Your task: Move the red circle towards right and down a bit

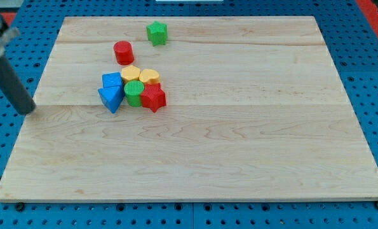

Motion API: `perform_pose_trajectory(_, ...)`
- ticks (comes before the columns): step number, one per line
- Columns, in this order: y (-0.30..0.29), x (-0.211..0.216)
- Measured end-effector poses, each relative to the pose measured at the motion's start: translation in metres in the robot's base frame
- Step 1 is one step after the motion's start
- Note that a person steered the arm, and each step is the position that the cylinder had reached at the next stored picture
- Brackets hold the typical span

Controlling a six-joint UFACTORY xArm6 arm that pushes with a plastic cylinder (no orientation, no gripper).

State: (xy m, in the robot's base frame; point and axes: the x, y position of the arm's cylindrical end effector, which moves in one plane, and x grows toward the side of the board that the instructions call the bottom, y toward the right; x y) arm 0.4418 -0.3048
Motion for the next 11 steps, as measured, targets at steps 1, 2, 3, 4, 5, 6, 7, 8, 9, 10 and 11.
perform_pose_trajectory(1, 0.000, -0.041)
perform_pose_trajectory(2, 0.029, -0.068)
perform_pose_trajectory(3, 0.079, -0.105)
perform_pose_trajectory(4, 0.104, -0.124)
perform_pose_trajectory(5, 0.176, -0.125)
perform_pose_trajectory(6, 0.234, -0.126)
perform_pose_trajectory(7, 0.232, -0.142)
perform_pose_trajectory(8, 0.244, -0.162)
perform_pose_trajectory(9, 0.290, -0.155)
perform_pose_trajectory(10, 0.312, -0.132)
perform_pose_trajectory(11, 0.334, -0.115)
